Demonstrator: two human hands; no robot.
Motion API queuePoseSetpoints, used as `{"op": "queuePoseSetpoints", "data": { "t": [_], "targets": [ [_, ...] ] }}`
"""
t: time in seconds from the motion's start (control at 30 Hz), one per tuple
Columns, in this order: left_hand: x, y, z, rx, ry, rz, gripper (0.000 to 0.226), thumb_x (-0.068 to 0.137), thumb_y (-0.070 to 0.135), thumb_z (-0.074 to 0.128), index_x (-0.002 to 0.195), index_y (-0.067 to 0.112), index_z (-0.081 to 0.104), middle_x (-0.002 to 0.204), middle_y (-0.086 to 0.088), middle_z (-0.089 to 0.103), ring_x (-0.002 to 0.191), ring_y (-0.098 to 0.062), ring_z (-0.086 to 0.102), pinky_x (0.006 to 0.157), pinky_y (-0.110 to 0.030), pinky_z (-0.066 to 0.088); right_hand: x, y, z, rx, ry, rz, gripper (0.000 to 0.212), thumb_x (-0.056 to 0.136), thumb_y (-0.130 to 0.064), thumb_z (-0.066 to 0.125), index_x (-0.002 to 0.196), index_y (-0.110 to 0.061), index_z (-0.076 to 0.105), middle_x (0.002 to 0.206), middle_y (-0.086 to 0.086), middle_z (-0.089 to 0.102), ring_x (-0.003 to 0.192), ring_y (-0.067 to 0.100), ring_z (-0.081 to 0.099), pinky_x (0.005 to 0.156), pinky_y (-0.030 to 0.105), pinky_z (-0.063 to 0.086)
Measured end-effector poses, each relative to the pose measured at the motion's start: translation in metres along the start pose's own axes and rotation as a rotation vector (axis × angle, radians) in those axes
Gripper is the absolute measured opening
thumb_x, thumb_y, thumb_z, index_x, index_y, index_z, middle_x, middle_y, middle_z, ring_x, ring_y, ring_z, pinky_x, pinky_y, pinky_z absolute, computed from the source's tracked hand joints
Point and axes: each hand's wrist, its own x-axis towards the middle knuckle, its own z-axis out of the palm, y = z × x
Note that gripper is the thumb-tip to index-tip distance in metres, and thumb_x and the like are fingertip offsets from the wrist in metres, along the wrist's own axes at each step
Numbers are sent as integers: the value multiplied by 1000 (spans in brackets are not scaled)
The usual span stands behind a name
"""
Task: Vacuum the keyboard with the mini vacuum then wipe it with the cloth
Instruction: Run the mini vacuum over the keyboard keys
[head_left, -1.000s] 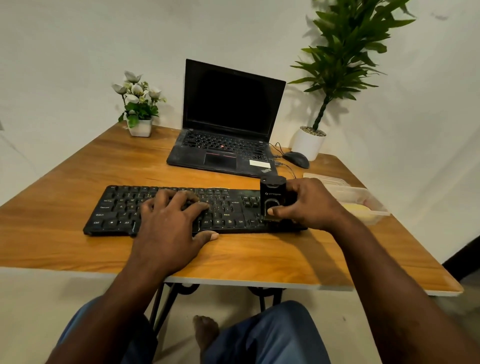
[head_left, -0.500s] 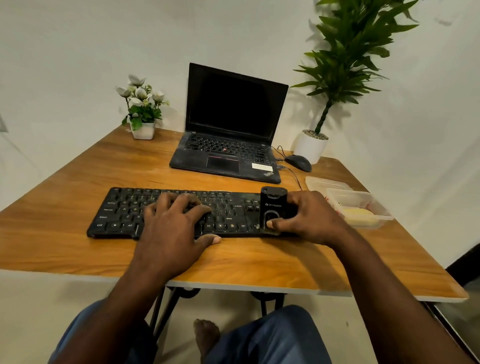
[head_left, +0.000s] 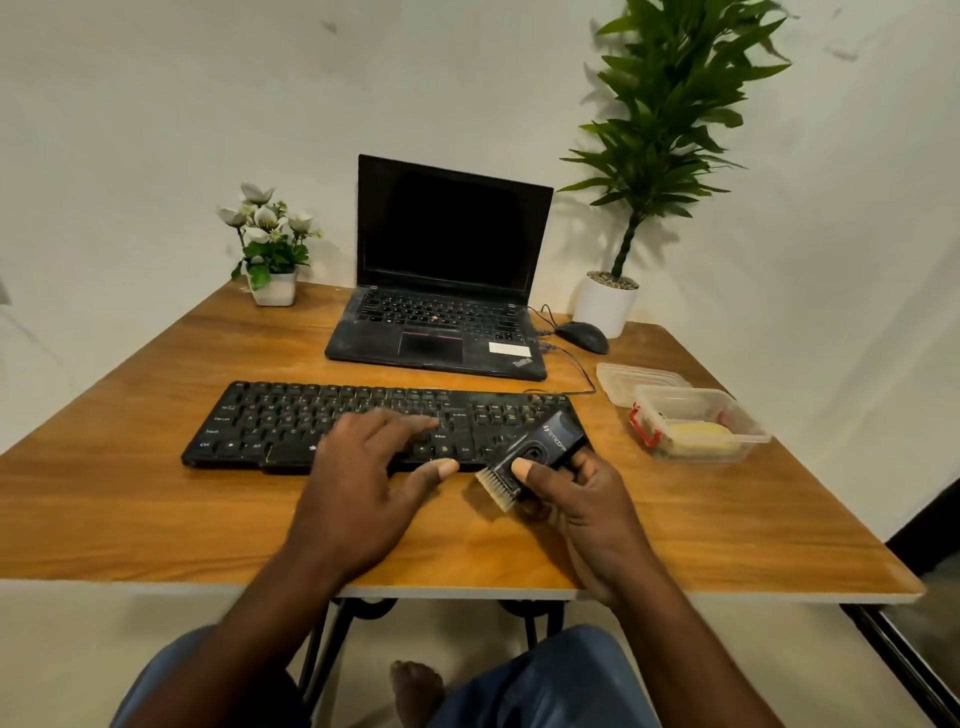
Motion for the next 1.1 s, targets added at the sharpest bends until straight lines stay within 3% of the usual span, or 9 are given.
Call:
{"op": "queuePoseSetpoints", "data": {
  "t": [0.1, 0.23, 0.33, 0.47, 0.63, 0.73, 0.9, 1.1],
  "targets": [
    [-6, 21, 10, -146, -90, -15, 71, 79, 81, 55, 140, 45, 52, 117, 32, 53, 113, 1, 45, 95, -41, 50, 3, 0, 4, 51, 13, 2, 36, 88, -11, 75, 123, -10, 65, 111, 13, 77, 107, 37, 72, 94, 52, 56],
    [-5, 50, 29, -99, -175, 5, 85, 72, 82, 67, 144, 41, 49, 129, 21, 55, 120, -4, 44, 102, -41, 48, 5, 6, 2, 51, 26, -42, 40, 88, -5, 76, 126, -10, 63, 113, 13, 77, 107, 33, 74, 98, 56, 56],
    [-2, 66, 41, -80, -152, -20, 73, 74, 64, 77, 137, 36, 53, 110, 25, 46, 114, -7, 47, 97, -38, 50, 5, 11, 2, 1, 80, -95, 43, 86, -6, 79, 125, -11, 63, 112, 12, 77, 106, 31, 74, 97, 59, 56],
    [2, 73, 47, -15, -136, -55, 56, 77, 51, 77, 126, 31, 58, 90, 26, 29, 101, -10, 46, 89, -37, 51, 7, 14, 0, -165, 179, -167, 51, 83, -9, 83, 126, -18, 59, 107, -3, 78, 99, 13, 75, 90, 40, 62],
    [3, 72, 48, -18, -114, -42, 48, 77, 49, 78, 117, 30, 60, 90, 32, 26, 99, -11, 46, 88, -39, 51, 7, 12, 0, -269, 196, -202, 57, 84, -16, 83, 133, -20, 56, 101, -20, 76, 92, 0, 73, 79, 21, 59],
    [4, 70, 50, -32, -137, -71, 50, 77, 49, 77, 120, 31, 58, 92, 32, 29, 101, -11, 46, 88, -39, 52, 7, 13, 2, -374, 247, -240, 67, 83, -24, 84, 141, -23, 51, 92, -18, 75, 88, -8, 70, 73, 13, 54],
    [4, 70, 52, -30, -162, -98, 50, 78, 49, 78, 120, 31, 58, 93, 30, 29, 100, -11, 48, 87, -38, 54, 7, 13, 4, -438, 281, -263, 70, 87, -24, 81, 146, -23, 44, 89, -19, 70, 80, -13, 68, 66, 8, 51],
    [5, 69, 57, -32, -165, -104, 51, 77, 60, 76, 116, 32, 60, 94, 21, 38, 98, -10, 48, 83, -34, 55, 9, 16, 4, -426, 325, -271, 51, 94, -24, 72, 139, -24, 47, 82, -13, 69, 77, -13, 66, 63, 11, 52]
  ]
}}
